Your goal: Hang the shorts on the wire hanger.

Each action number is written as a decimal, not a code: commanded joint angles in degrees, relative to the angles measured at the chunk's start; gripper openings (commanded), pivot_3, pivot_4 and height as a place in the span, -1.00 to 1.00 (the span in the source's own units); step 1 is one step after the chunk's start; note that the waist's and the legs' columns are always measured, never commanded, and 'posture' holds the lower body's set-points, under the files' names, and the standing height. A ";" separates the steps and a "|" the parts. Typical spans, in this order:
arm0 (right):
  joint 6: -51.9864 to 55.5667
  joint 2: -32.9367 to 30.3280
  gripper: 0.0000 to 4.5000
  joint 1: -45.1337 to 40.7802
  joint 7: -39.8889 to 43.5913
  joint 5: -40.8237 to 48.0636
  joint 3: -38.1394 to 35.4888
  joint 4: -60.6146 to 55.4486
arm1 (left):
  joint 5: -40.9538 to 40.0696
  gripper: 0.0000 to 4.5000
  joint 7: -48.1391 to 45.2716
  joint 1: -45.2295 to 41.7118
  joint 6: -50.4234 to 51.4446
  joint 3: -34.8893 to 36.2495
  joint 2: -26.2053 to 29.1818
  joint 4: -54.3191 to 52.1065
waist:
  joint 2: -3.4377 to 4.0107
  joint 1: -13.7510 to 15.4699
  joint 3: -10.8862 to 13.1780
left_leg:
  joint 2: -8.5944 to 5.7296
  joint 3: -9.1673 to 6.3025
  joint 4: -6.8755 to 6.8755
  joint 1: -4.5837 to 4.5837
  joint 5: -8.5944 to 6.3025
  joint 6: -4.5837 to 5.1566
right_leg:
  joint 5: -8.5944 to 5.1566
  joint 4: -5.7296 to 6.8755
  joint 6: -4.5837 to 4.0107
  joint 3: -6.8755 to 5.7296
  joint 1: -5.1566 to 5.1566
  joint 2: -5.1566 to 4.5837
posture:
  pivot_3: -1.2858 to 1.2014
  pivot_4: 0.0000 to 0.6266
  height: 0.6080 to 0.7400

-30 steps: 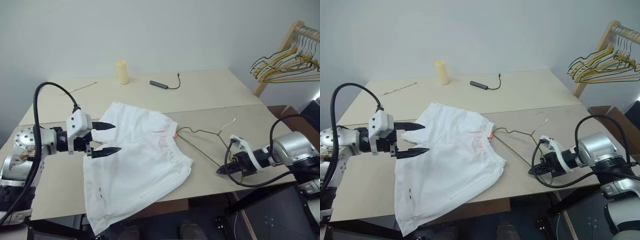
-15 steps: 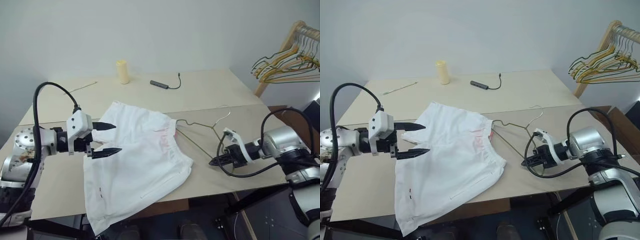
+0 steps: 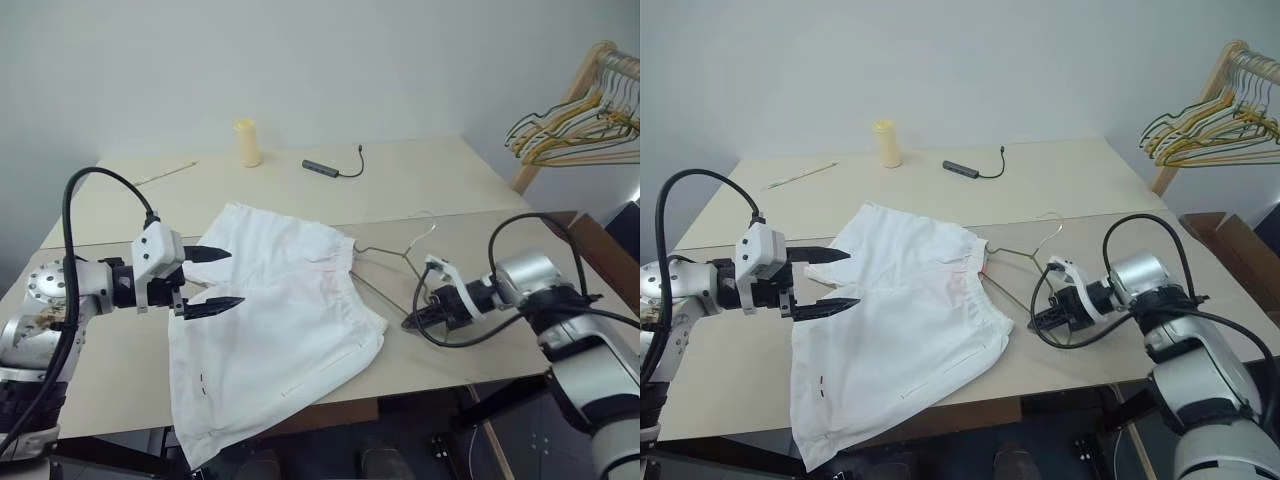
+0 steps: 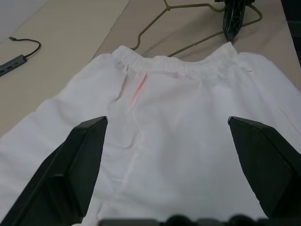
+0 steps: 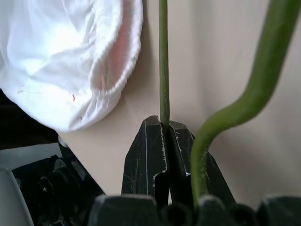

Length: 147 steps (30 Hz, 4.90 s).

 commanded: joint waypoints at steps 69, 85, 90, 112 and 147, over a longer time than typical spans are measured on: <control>-16.83 -1.68 -1.00 2.50 -13.06 -17.24 0.23 -55.53 | 23.10 -0.99 -22.02 -42.87 -31.64 -20.51 -6.70 49.23 | -0.02 -5.02 -0.05 | -0.02 -0.13 0.11 -0.44 0.06 -0.06 | 0.03 0.14 -0.05 -0.14 -0.40 0.00 | -0.07 -1.00 1.00; -14.51 -10.20 0.99 11.44 -22.12 -11.13 -29.16 -47.26 | 18.63 -1.00 -18.38 -37.71 -19.12 -13.76 -4.48 44.42 | -0.03 -5.17 -0.06 | -0.04 -0.20 0.10 -0.42 0.06 -0.06 | 0.03 0.11 -0.04 -0.18 -0.34 -0.06 | -0.08 -0.98 1.00; -13.98 -7.21 0.99 25.00 -23.91 -4.73 -38.87 -51.98 | 18.08 -1.00 -16.51 -35.75 -16.35 -12.48 -4.43 42.48 | -0.06 -5.12 -0.07 | -0.04 -0.15 0.10 -0.39 0.05 -0.04 | 0.03 0.10 -0.04 -0.14 -0.27 -0.07 | -0.09 -0.96 1.00; -14.86 24.97 0.74 19.23 -37.04 0.13 -21.76 -38.21 | 17.27 -1.00 -16.28 -33.19 -13.58 -12.17 -2.72 38.44 | -0.05 -7.23 -0.07 | -0.13 -0.24 0.14 0.00 0.16 -0.04 | 0.02 0.82 -0.01 0.01 -0.09 -0.07 | -0.07 -0.93 1.00; -14.53 12.30 -0.99 19.43 -35.03 4.78 -28.07 -38.12 | 11.45 -1.00 -14.60 -24.16 -12.71 -8.41 0.23 33.33 | -0.04 -7.20 -0.06 | -0.10 -0.23 0.10 0.03 0.15 -0.03 | 0.01 0.55 0.00 0.01 -0.08 -0.06 | -0.08 -0.92 1.00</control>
